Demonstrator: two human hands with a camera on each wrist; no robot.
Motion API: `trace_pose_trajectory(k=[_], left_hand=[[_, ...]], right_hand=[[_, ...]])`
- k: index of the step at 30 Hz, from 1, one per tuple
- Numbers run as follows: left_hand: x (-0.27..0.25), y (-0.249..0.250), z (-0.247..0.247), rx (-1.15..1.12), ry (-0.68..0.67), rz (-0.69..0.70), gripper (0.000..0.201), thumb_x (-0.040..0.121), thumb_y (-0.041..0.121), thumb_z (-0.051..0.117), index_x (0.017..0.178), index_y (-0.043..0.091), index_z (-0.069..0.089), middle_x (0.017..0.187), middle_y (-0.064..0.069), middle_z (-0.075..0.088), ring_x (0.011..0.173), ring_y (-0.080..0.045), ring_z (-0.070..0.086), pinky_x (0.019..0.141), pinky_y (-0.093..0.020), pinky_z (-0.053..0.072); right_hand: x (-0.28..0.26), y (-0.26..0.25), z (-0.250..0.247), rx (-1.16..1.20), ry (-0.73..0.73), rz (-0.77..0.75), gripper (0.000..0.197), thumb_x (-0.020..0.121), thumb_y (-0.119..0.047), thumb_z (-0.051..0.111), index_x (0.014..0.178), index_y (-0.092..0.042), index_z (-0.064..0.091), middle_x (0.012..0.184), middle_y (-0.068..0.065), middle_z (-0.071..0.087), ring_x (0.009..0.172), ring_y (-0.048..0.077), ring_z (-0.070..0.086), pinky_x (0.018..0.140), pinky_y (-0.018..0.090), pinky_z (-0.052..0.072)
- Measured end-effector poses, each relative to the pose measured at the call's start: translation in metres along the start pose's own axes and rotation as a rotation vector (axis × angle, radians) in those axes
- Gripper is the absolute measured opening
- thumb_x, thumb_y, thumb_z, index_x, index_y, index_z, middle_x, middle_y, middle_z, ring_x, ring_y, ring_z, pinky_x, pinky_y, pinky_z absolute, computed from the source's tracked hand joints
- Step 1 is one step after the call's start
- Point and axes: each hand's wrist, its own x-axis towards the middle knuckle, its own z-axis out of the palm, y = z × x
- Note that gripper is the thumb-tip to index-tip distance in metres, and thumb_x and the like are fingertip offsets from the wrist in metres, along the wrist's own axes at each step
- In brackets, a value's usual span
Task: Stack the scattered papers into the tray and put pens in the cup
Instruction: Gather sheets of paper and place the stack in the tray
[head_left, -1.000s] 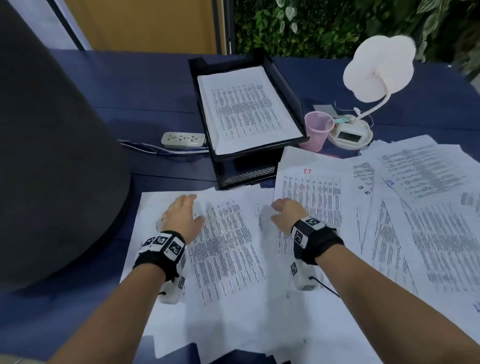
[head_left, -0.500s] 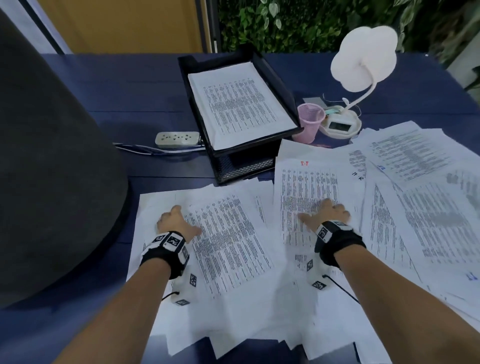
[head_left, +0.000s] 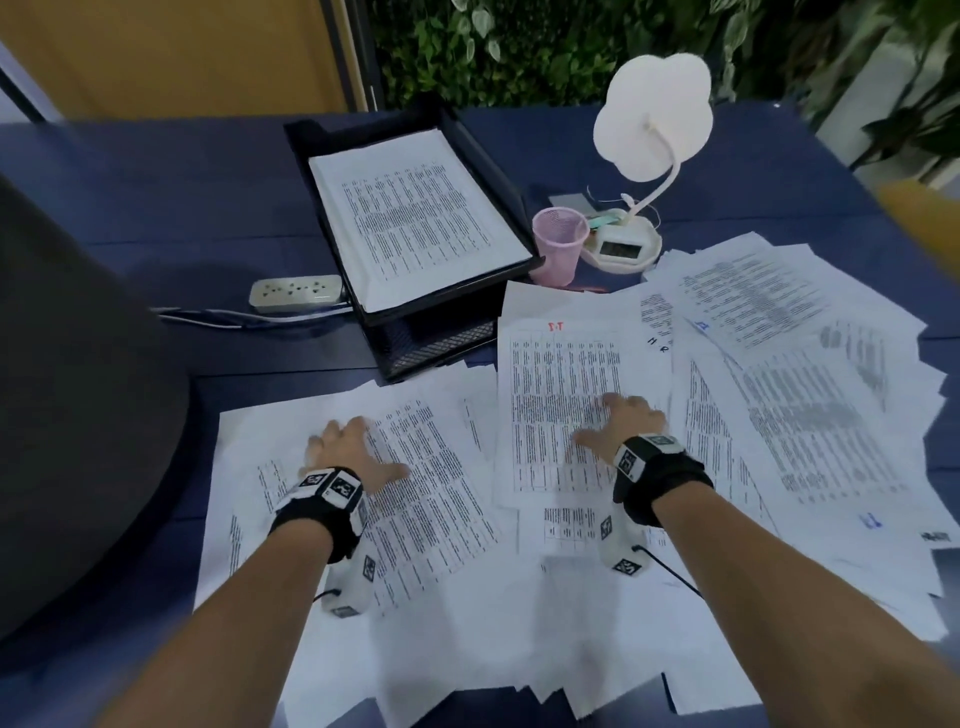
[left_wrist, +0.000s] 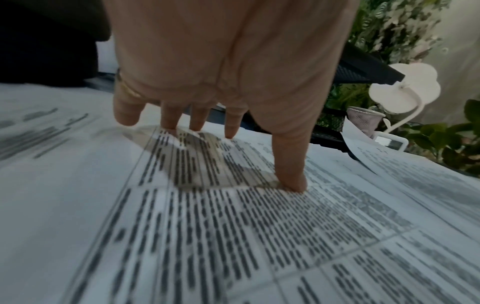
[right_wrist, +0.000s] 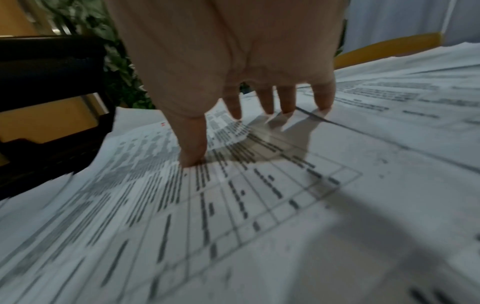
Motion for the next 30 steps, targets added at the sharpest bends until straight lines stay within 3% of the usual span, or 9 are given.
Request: trace_pose_trajectory(k=[3, 6, 10, 13, 16, 19, 23, 27, 30], left_hand=[[0.004, 0.013, -0.007, 0.001, 0.004, 0.031, 0.087, 0.066, 0.062, 0.071, 0.138, 0.028, 0.035, 0.144, -0.007, 0.034, 0.132, -0.03, 0.033, 0.106, -0.052, 0.035], [0.007, 0.041, -0.004, -0.021, -0.048, 0.184, 0.076, 0.081, 0.052, 0.063, 0.143, 0.023, 0.032, 0.153, -0.007, 0.023, 0.14, -0.027, 0.023, 0.112, -0.051, 0.027], [0.0, 0.097, 0.0, -0.018, -0.174, 0.367, 0.078, 0.091, 0.049, 0.053, 0.151, 0.02, 0.012, 0.16, -0.005, 0.005, 0.145, -0.027, 0.012, 0.117, -0.046, 0.016], [0.002, 0.129, 0.009, -0.153, -0.235, 0.35, 0.088, 0.088, 0.054, 0.054, 0.152, 0.022, 0.001, 0.159, -0.007, 0.006, 0.143, -0.037, 0.016, 0.117, -0.047, 0.016], [0.003, 0.153, 0.013, -0.511, -0.262, 0.352, 0.093, 0.088, 0.043, 0.062, 0.152, 0.018, -0.001, 0.157, -0.004, 0.021, 0.142, -0.027, 0.027, 0.115, -0.036, 0.024], [0.002, 0.171, 0.013, -0.85, -0.15, 0.224, 0.082, 0.09, 0.019, 0.063, 0.151, 0.012, 0.01, 0.144, -0.011, 0.044, 0.127, -0.024, 0.047, 0.095, -0.024, 0.037], [0.0, 0.177, 0.017, -0.803, -0.085, 0.184, 0.043, 0.087, 0.014, 0.067, 0.126, 0.006, 0.05, 0.12, -0.008, 0.061, 0.099, -0.021, 0.058, 0.082, -0.024, 0.043], [-0.001, 0.163, 0.017, -0.931, -0.155, 0.198, 0.04, 0.084, 0.011, 0.069, 0.118, 0.01, 0.048, 0.114, -0.013, 0.063, 0.095, -0.024, 0.063, 0.088, -0.038, 0.052], [0.001, 0.138, 0.013, -0.844, -0.159, 0.122, 0.036, 0.082, 0.017, 0.07, 0.109, 0.014, 0.047, 0.107, -0.009, 0.061, 0.09, -0.025, 0.063, 0.079, -0.038, 0.054]], right_hand=[[0.009, 0.005, -0.008, -0.007, 0.027, 0.108, 0.096, 0.064, -0.07, 0.065, 0.138, -0.018, 0.031, 0.14, 0.015, 0.033, 0.131, 0.036, 0.03, 0.106, 0.056, 0.033], [0.015, 0.005, -0.01, -0.028, -0.006, 0.036, 0.091, 0.069, -0.064, 0.067, 0.138, -0.021, 0.028, 0.144, 0.014, 0.027, 0.133, 0.038, 0.024, 0.107, 0.059, 0.031], [0.014, 0.003, -0.011, -0.063, -0.037, -0.085, 0.089, 0.071, -0.061, 0.066, 0.142, -0.029, 0.024, 0.148, 0.011, 0.025, 0.137, 0.038, 0.022, 0.106, 0.059, 0.03], [0.011, 0.006, -0.01, -0.053, -0.042, -0.135, 0.086, 0.073, -0.059, 0.065, 0.144, -0.031, 0.024, 0.15, 0.007, 0.025, 0.137, 0.036, 0.024, 0.106, 0.058, 0.032], [0.014, 0.013, -0.013, -0.026, -0.02, -0.148, 0.075, 0.074, -0.057, 0.065, 0.138, -0.035, 0.033, 0.148, 0.002, 0.03, 0.134, 0.032, 0.03, 0.103, 0.055, 0.034], [0.021, 0.019, -0.017, 0.022, 0.001, -0.132, 0.064, 0.077, -0.055, 0.064, 0.134, -0.038, 0.041, 0.143, -0.003, 0.04, 0.13, 0.027, 0.037, 0.101, 0.049, 0.037], [0.03, 0.023, -0.019, 0.193, 0.051, -0.071, 0.052, 0.078, -0.051, 0.063, 0.126, -0.035, 0.05, 0.132, 0.002, 0.052, 0.123, 0.027, 0.044, 0.099, 0.044, 0.042], [0.031, 0.024, -0.026, 0.4, 0.202, 0.066, 0.07, 0.081, -0.051, 0.061, 0.138, -0.018, 0.037, 0.135, 0.013, 0.044, 0.126, 0.034, 0.039, 0.098, 0.046, 0.04], [0.031, 0.026, -0.03, 0.41, 0.192, 0.071, 0.07, 0.084, -0.05, 0.058, 0.139, -0.012, 0.037, 0.136, 0.016, 0.044, 0.127, 0.035, 0.039, 0.1, 0.045, 0.037]])
